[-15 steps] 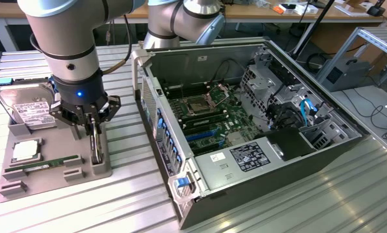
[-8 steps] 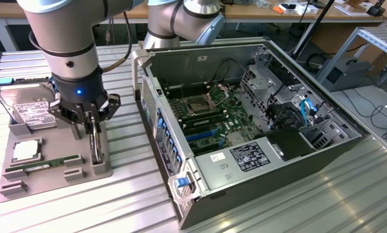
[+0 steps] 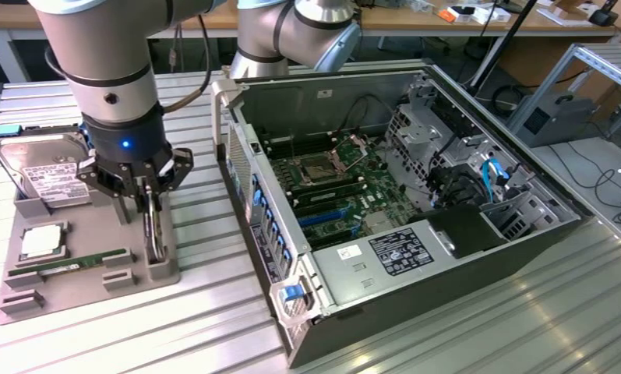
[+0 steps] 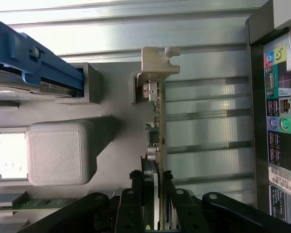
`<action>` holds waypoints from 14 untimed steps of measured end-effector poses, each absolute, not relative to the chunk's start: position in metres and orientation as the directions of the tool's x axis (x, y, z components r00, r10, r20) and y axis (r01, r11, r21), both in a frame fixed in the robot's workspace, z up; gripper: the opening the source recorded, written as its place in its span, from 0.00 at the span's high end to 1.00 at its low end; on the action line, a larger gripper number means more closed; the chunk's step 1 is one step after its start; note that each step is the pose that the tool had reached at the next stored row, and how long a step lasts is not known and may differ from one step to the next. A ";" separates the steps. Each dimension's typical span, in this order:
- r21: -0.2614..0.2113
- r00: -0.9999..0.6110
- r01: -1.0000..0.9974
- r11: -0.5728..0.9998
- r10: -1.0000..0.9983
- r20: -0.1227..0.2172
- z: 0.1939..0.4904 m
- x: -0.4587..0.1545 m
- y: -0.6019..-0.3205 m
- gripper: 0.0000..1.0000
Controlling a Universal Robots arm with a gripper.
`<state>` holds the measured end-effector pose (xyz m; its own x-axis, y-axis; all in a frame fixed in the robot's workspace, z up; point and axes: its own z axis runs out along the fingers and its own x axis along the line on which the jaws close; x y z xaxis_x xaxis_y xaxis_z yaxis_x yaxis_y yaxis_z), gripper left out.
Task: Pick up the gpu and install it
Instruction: 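Pick up the gpu and move the gpu toward the slot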
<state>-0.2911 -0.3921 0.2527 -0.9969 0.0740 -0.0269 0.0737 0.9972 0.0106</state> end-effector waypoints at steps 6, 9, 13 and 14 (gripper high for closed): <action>0.011 -0.997 0.074 0.997 0.074 -0.027 0.261 -0.291 -0.392 0.73; 0.011 -0.997 0.074 0.997 0.074 -0.027 0.264 -0.291 -0.392 0.73; 0.011 -0.997 0.074 0.997 0.074 -0.027 0.268 -0.291 -0.392 0.73; 0.011 -0.997 0.074 0.997 0.074 -0.027 0.269 -0.291 -0.392 0.73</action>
<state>-0.2911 -0.3921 0.2688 -0.9969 0.0740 -0.0270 0.0738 0.9972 0.0107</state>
